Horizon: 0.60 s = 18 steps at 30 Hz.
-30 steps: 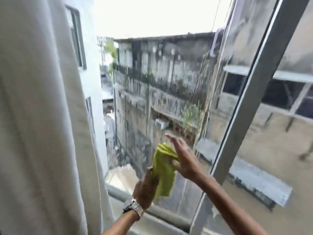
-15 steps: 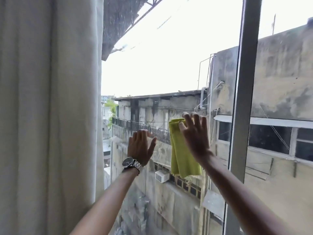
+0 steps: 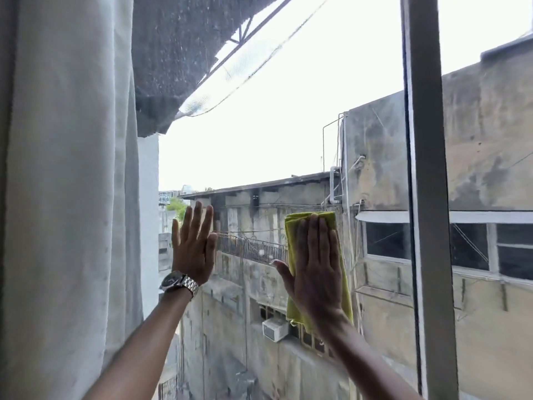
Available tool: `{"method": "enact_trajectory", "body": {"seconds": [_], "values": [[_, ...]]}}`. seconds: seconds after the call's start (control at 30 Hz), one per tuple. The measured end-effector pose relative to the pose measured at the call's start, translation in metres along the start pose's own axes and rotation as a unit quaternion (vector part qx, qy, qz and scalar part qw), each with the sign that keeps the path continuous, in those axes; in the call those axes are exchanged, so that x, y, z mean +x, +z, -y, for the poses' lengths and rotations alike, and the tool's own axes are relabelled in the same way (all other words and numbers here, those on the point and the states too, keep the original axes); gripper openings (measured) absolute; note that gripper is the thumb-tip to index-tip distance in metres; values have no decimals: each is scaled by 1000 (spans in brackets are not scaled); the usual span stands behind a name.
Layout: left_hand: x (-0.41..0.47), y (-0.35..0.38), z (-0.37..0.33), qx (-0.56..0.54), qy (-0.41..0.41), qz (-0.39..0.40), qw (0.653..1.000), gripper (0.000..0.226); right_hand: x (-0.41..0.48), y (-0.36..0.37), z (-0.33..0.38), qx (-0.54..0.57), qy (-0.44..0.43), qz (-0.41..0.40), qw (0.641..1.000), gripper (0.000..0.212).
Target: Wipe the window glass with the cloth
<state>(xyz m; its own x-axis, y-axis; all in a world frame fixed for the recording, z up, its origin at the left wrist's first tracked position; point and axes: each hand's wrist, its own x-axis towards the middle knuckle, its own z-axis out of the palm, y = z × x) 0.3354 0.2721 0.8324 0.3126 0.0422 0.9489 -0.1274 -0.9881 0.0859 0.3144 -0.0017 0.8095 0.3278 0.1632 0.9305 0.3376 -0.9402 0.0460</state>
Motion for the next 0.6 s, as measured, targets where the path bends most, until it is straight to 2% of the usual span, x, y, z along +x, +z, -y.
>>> {"method": "enact_trajectory", "body": {"seconds": [0.1, 0.23, 0.4, 0.47, 0.53, 0.6], "values": [[0, 11, 12, -15, 17, -39, 999, 59, 29, 11, 14, -6, -20, -36, 999, 94], [0, 19, 19, -32, 39, -74, 996, 57, 44, 21, 40, -6, -52, -32, 998, 95], [-2, 17, 18, -27, 42, -78, 996, 58, -9, 44, 42, -57, -227, 18, 972, 97], [-3, 15, 18, -33, 44, -78, 995, 59, -42, 44, 26, -81, -264, 47, 960, 98], [-4, 14, 15, -38, 44, -80, 995, 59, -62, 39, 2, -94, -235, 47, 966, 98], [-4, 13, 14, -42, 43, -81, 995, 59, -57, 27, -19, -102, -163, 15, 981, 98]]}}
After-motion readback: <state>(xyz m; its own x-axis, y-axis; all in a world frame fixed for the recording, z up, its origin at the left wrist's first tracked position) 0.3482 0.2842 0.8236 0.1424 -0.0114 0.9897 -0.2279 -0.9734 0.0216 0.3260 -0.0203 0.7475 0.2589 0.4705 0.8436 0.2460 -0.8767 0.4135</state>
